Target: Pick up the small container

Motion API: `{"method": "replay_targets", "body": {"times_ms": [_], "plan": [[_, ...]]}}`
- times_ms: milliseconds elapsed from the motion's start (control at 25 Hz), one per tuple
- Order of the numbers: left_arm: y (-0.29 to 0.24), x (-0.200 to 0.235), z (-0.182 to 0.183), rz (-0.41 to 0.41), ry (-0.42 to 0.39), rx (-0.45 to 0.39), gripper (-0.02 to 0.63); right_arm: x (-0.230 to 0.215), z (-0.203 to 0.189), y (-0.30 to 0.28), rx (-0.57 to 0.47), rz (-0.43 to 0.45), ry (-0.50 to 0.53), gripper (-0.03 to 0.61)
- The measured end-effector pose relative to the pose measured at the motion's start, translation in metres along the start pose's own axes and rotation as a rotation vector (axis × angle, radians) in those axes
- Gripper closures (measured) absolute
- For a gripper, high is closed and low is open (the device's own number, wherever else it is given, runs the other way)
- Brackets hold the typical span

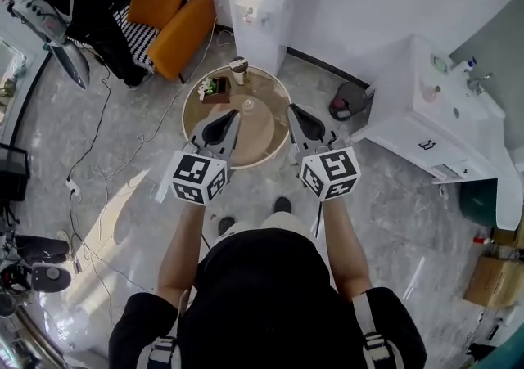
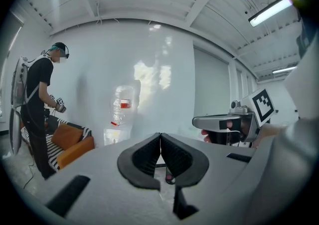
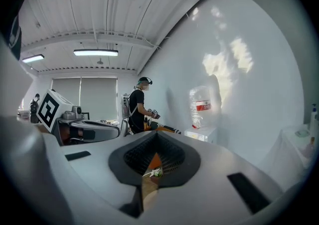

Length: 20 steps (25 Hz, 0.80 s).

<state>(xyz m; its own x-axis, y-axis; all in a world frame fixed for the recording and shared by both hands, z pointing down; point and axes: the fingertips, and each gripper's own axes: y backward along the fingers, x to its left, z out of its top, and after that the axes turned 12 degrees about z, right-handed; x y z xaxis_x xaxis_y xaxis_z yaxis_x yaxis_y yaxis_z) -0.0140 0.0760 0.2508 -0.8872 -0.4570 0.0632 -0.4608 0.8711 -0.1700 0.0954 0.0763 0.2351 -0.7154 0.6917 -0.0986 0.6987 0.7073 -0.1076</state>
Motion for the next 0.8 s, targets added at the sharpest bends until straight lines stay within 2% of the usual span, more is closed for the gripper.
{"method": "replay_targets", "body": {"times_ms": [320,560,800], "plan": [[-0.024,-0.022,-0.025,0.130,0.036,0.058,0.594,-0.046,-0.021,-0.001,0.039,0.129,-0.048,0.575],[-0.031,-0.031,-0.059,0.155,0.073,0.126,0.594,-0.059,-0.051,-0.010,0.097,0.169,-0.104,0.575],[-0.042,-0.023,-0.085,0.142,0.110,0.157,0.594,-0.057,-0.079,-0.025,0.156,0.186,-0.126,0.575]]}}
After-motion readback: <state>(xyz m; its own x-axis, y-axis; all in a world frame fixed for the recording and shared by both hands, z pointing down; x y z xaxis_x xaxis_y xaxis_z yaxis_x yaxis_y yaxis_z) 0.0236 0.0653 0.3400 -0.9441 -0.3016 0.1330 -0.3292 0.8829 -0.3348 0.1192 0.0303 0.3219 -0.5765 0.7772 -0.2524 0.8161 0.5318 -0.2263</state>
